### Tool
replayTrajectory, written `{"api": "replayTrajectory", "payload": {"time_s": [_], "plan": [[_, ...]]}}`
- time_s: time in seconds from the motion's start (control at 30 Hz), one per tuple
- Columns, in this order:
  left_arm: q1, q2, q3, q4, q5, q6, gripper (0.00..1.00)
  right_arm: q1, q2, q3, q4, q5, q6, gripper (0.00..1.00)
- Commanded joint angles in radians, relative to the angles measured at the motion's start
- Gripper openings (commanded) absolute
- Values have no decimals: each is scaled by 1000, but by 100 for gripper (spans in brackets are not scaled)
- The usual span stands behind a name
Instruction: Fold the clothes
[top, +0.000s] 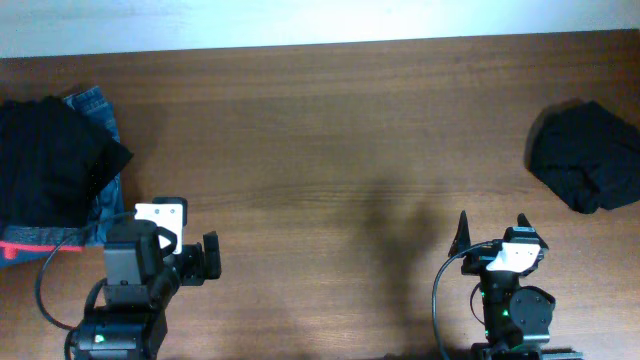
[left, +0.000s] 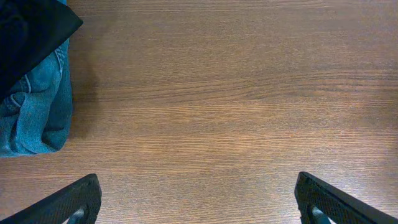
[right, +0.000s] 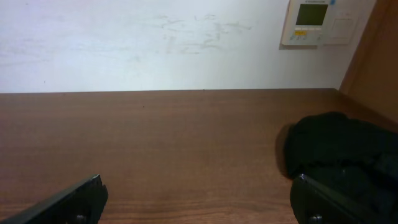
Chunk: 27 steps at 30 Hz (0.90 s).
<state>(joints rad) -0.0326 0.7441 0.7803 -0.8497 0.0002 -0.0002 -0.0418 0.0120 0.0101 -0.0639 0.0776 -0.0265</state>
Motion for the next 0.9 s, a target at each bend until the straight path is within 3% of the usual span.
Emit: {"api": "replayTrajectory", "payload": {"time_s": [0.0,0.6,0.87], "plan": [[3,-3,-2,-1,-7,-10,99,9,-8,-5,-9,-10,9,99],[3,-3,-2,0,-7,-10,99,9,-8,-5,-9,-10,9,99],[3,-169,-115,5,-21,-10,99,9,-8,-5,-9,-10,9,99]]}}
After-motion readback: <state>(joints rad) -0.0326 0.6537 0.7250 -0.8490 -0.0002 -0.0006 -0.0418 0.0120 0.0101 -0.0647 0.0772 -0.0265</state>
